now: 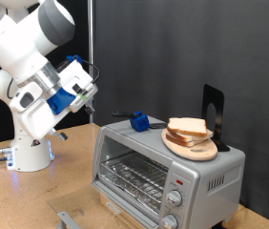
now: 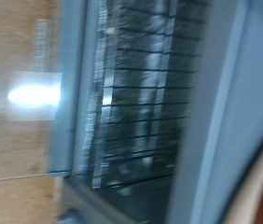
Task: Make a piece of toast with the oven
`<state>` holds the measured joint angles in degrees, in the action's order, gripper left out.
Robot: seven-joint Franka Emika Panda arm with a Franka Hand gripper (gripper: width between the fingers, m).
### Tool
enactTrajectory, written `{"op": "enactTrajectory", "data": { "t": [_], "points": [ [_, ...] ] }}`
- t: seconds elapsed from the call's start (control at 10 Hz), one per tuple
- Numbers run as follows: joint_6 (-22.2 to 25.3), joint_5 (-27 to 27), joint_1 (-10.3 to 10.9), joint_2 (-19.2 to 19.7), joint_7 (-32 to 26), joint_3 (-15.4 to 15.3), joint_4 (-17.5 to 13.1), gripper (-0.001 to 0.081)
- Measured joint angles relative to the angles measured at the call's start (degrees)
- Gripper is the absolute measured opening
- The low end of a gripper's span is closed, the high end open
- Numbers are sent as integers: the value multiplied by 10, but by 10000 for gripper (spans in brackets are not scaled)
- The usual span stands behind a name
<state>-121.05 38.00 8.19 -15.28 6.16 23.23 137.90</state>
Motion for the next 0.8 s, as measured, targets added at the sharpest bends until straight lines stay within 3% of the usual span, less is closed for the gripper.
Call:
{"op": "enactTrajectory", "data": {
  "t": [0.1, 0.4, 0.8],
  "points": [
    [20, 10, 11, -1, -11, -5, -14, 808],
    [15, 36, 46, -15, -127, -24, -39, 808],
    [-9, -110, 54, -46, -199, -85, -63, 808]
  ]
}}
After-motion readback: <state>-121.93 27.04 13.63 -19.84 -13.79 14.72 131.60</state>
